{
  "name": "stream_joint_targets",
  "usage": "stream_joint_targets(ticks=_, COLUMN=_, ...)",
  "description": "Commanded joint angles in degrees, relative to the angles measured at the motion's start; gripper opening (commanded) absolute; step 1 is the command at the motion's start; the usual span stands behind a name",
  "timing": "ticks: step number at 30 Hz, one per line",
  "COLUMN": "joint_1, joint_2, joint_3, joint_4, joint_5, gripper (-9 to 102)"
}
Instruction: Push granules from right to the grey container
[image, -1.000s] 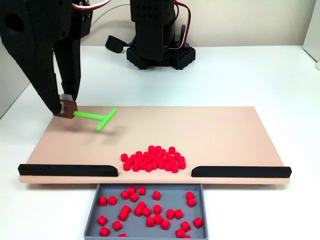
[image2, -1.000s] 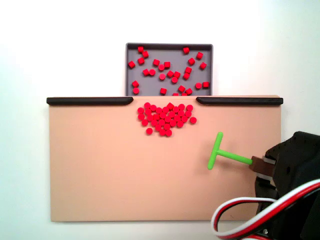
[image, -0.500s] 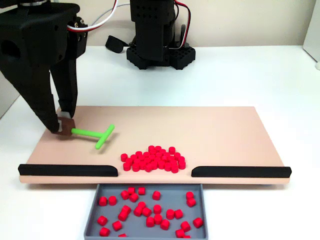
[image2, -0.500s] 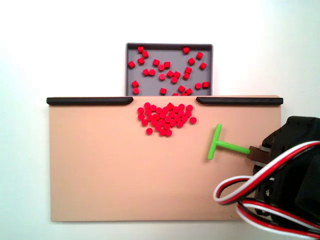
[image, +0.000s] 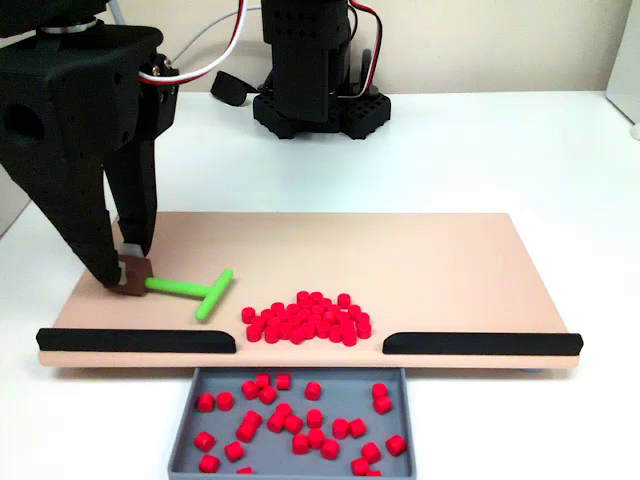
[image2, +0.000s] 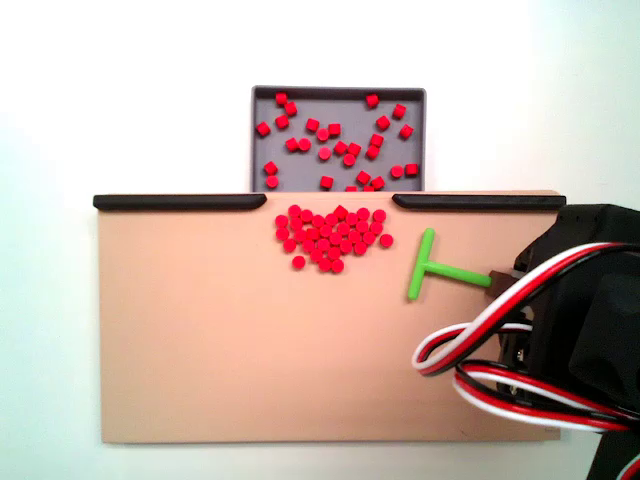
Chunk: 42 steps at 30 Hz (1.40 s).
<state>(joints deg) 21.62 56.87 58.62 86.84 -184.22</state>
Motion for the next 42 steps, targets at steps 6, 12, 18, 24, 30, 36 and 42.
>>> stream_joint_targets(ticks=6, joint_1=-1.67, joint_2=-0.09, joint_3=-1.93, joint_4=0.26, joint_5=-6.15, gripper=0)
stream_joint_targets(ticks=12, joint_1=-2.11, joint_2=-0.09, joint_3=-1.93, joint_4=0.26, joint_5=-4.92, gripper=0)
stream_joint_targets(ticks=18, joint_1=-2.37, joint_2=-0.09, joint_3=-1.93, joint_4=0.26, joint_5=-4.04, gripper=0)
stream_joint_targets(ticks=24, joint_1=-2.46, joint_2=-0.18, joint_3=-1.93, joint_4=0.26, joint_5=-3.43, gripper=0)
stream_joint_targets(ticks=30, joint_1=-2.9, joint_2=-0.26, joint_3=-1.93, joint_4=0.26, joint_5=-1.41, gripper=0)
stream_joint_targets(ticks=36, joint_1=-3.25, joint_2=-0.26, joint_3=-2.29, joint_4=0.26, joint_5=0.53, gripper=0)
stream_joint_targets(ticks=42, joint_1=-2.99, joint_2=-1.76, joint_3=-4.31, joint_4=0.26, joint_5=1.49, gripper=0)
